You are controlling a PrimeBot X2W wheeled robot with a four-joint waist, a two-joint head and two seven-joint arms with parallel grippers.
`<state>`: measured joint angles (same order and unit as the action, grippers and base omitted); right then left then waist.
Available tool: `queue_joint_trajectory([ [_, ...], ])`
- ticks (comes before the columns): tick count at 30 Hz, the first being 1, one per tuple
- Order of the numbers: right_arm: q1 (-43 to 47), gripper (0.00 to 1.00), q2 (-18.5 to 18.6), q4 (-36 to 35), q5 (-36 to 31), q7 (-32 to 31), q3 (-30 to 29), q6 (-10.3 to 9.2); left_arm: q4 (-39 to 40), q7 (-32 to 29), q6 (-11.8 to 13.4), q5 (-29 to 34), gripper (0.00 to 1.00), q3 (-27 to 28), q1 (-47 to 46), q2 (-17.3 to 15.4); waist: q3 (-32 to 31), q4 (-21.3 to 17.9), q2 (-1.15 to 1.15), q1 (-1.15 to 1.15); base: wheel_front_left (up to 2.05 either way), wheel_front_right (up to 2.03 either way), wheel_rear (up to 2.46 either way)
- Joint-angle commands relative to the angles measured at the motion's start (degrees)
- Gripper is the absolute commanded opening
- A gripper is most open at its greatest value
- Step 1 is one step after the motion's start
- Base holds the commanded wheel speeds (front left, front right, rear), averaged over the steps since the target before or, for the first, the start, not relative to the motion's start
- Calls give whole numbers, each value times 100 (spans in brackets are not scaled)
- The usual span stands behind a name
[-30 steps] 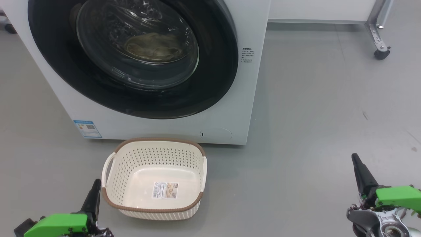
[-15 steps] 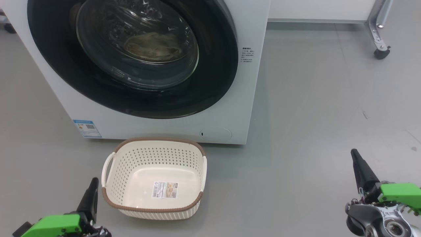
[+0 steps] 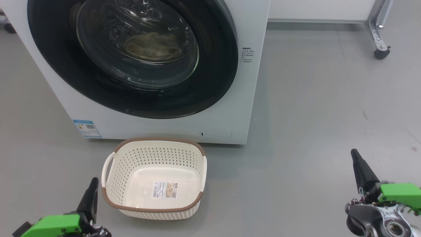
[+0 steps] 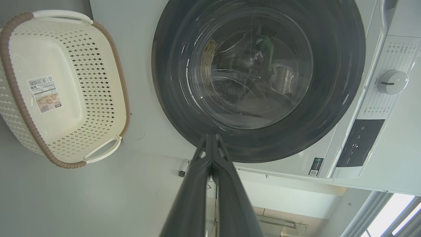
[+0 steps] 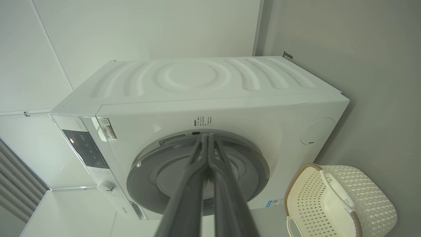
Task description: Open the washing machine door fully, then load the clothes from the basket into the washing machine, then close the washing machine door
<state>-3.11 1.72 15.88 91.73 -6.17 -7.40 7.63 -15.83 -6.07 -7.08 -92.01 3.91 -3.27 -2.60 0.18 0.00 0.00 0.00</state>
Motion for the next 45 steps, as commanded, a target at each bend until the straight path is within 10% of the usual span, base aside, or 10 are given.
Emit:
queue_joint_trajectory([
  [1, -307, 0, 116, -186, 44, -32, 88, -14, 177, -30, -41, -28, 0, 247, -291, -42, 0, 0, 0, 0, 0, 0, 0],
  [45, -307, 0, 116, -186, 44, -31, 88, -14, 177, -38, -41, -19, 0, 257, -292, -35, 0, 0, 0, 0, 0, 0, 0],
])
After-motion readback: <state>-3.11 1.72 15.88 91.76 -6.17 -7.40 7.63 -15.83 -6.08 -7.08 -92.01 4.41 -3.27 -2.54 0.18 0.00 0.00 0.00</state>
